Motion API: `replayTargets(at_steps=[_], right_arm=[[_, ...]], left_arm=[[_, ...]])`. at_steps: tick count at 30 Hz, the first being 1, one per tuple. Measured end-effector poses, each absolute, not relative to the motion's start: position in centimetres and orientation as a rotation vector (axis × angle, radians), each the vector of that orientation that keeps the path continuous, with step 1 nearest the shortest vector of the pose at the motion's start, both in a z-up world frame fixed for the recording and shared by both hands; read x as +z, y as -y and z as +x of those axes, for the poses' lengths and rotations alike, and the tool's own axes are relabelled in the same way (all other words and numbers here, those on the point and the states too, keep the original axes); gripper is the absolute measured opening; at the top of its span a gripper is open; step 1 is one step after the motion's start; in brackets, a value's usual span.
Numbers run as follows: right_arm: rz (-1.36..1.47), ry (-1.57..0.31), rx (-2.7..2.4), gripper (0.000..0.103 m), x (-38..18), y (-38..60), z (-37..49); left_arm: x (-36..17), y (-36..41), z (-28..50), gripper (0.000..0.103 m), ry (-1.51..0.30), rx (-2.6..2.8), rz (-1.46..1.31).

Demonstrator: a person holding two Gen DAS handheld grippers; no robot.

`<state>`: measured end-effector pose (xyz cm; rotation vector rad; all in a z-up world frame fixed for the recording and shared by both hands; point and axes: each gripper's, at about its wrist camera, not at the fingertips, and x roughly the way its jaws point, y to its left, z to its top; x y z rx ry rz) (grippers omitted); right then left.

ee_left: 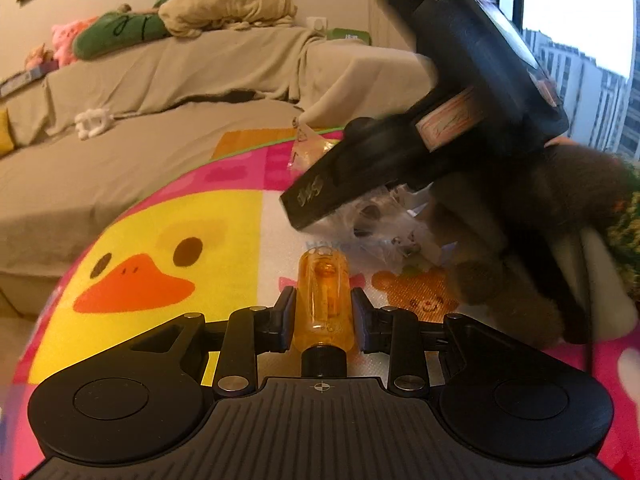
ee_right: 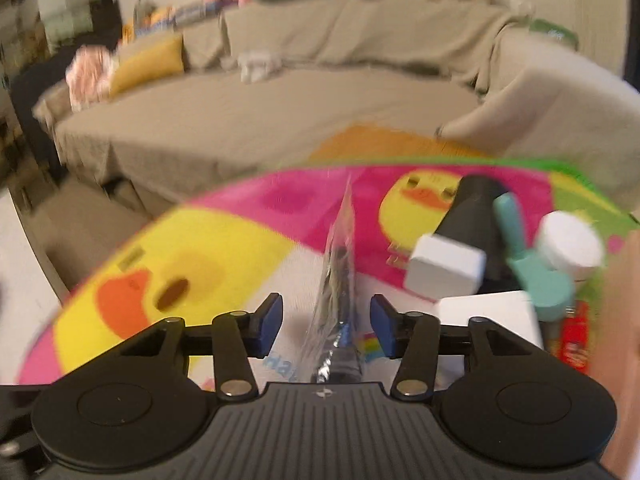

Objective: Organize rigid objects
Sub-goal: 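Carry the screwdriver and the bag into the pink box and release both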

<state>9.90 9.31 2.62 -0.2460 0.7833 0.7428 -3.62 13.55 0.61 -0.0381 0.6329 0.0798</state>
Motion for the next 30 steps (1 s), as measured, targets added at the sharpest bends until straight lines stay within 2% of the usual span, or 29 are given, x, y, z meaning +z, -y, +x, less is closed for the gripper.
replayTargets(at_steps=[2,6,12,18,24,28,30], right_arm=[[-0.337,-0.722,0.758,0.02,2.5,-9.7,8.7],[-0.248,-0.747,0.849,0.02,5.4,-5.8,5.7],[-0.221,-0.66,0.866,0.02,10.2,4.7,-2.2],[-0.227,-0.615,0.7,0.02,9.2,14.9,-7.6],[-0.157,-0.597,0.561,0.02,8.2,19.7,-7.8],[-0.134,-0.572,0.546,0.02,8.1,20.5,-7.8],[-0.129,-0.56,0.538,0.02,7.8,21.0,-8.0]], left_arm=[[0.6,-13.6,-3.6,0.034,-0.635,0.079,-0.04],[0.7,-13.6,-3.5,0.033,-0.637,0.078,-0.041],[1.1,-13.1,-4.5,0.032,-0.618,0.009,-0.042],[4.8,-9.2,-5.7,0.032,-0.598,-0.26,-0.135],[13.4,-1.7,-0.2,0.032,-0.429,-0.401,-0.085],[13.0,1.6,6.6,0.033,-0.531,-0.443,-0.147],[12.3,1.2,7.3,0.033,-0.509,-0.396,-0.182]])
